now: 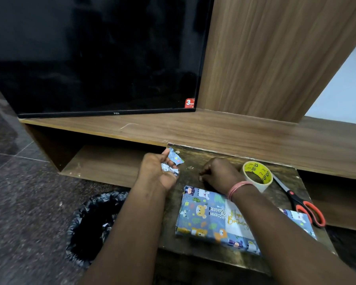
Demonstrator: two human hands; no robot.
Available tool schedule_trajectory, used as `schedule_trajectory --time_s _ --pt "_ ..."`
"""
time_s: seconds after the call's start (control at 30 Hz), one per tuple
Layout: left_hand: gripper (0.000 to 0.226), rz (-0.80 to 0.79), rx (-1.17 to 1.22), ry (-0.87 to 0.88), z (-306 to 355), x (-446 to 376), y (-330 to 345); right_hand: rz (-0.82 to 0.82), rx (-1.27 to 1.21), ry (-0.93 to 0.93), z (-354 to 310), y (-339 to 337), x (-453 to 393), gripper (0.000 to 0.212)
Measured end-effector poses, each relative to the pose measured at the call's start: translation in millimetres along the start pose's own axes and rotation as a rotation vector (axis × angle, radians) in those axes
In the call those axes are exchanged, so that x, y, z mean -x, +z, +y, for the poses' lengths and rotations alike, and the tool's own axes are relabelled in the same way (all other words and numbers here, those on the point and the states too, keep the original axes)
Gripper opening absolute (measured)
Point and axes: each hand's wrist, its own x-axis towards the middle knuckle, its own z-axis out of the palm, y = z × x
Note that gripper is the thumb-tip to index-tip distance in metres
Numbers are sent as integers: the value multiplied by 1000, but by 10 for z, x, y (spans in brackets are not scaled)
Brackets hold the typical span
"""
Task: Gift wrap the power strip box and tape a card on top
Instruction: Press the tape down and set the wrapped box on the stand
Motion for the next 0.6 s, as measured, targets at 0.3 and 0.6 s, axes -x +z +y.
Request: schedule_trajectory --time_s 0.3,0.6 --pt "31 -20 4 -37 -44 4 33 15 188 -37 -70 58 -37 13" --pt "27 -5 54 -74 -4 -27 -12 -243 293 15 -210 55 -70 19"
